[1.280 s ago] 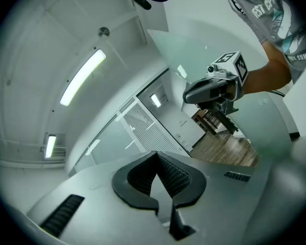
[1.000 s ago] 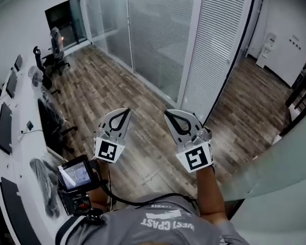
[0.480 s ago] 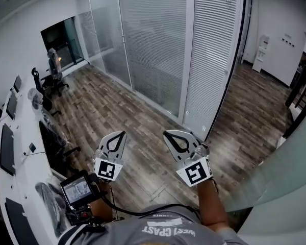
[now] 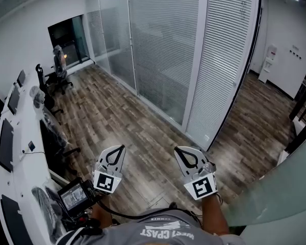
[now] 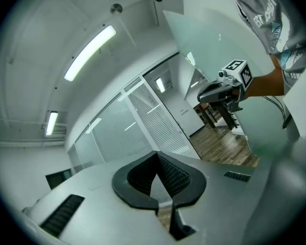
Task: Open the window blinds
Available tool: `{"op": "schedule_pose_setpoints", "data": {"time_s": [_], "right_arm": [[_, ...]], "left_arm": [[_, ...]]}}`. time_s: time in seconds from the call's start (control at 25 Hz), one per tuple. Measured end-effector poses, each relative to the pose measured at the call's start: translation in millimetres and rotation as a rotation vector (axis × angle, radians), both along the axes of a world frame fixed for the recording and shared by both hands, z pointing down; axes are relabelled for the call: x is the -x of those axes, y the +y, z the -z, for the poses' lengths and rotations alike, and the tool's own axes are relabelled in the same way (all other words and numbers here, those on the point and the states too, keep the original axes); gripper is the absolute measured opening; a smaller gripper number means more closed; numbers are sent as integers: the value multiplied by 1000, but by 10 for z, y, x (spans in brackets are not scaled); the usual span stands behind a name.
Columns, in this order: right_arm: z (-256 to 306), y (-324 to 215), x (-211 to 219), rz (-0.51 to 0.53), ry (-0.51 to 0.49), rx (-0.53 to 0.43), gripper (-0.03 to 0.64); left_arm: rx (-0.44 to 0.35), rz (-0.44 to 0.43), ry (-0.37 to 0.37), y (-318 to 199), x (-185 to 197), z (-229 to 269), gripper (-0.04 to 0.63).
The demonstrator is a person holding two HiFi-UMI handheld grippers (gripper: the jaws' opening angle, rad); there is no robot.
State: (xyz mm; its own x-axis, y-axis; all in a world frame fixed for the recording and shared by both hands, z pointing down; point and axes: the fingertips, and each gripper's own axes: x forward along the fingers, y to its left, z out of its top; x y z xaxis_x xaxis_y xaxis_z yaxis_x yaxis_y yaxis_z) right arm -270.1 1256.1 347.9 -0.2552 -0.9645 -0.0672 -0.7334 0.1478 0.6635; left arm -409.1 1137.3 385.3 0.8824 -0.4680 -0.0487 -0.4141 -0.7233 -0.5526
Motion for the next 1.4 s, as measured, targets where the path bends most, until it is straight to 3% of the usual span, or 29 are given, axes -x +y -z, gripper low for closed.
{"op": "schedule_pose_setpoints", "data": {"time_s": [0.24, 0.72, 0.84, 1.0, 1.08, 1.4], "right_arm": [[-69, -534, -495, 53, -32, 1, 3], [-132, -1343, -1816, 103, -87, -17, 3], [-166, -1457, -1937, 113, -109, -7, 3], [-308, -1763, -2021, 121, -105, 27, 3], [-371, -1915, -2067, 128, -104, 43, 3], [-419, -2919, -2195, 100, -81, 70, 3]], "left_arm": [[10, 53, -43, -371, -345, -67, 2], [2, 112, -96, -953, -1492, -176, 2], [-9, 100, -126, -1028, -1633, -220, 3], [43, 111, -77, -1337, -1718, -266, 2], [53, 113, -87, -1500, -1789, -330, 3], [63, 89, -88, -2568, -1965, -460, 3]]}}
